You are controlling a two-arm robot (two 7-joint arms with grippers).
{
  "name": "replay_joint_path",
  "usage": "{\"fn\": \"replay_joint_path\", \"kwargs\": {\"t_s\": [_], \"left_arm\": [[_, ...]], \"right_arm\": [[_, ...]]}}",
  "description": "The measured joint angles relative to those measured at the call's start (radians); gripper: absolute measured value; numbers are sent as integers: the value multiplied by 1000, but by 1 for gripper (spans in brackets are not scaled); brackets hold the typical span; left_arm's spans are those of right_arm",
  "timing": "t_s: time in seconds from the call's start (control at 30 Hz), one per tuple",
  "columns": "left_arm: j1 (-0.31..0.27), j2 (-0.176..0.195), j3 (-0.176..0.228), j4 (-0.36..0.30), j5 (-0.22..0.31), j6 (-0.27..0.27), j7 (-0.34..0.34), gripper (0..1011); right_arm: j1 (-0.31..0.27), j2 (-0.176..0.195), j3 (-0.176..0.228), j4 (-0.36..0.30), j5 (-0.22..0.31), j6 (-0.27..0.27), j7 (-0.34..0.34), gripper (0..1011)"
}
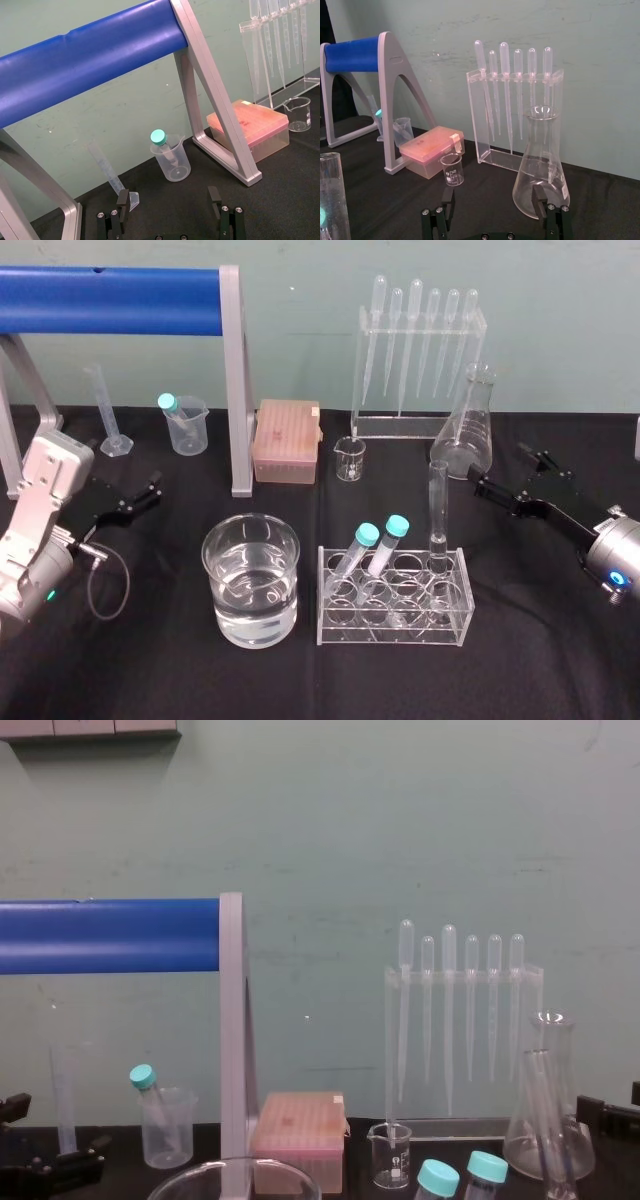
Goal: Hold the test tube with one hand and immerse one end into the beaker, then return it to the test tube rack.
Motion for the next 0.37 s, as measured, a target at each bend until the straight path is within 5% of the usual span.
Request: {"fn": "replay_joint_path", "kwargs": {"t_s": [0.37], "left_arm": [[0,0,0,0,0,0,0,1000]], "right_arm": [[0,2,-2,-2,0,3,-2,1000]]}}
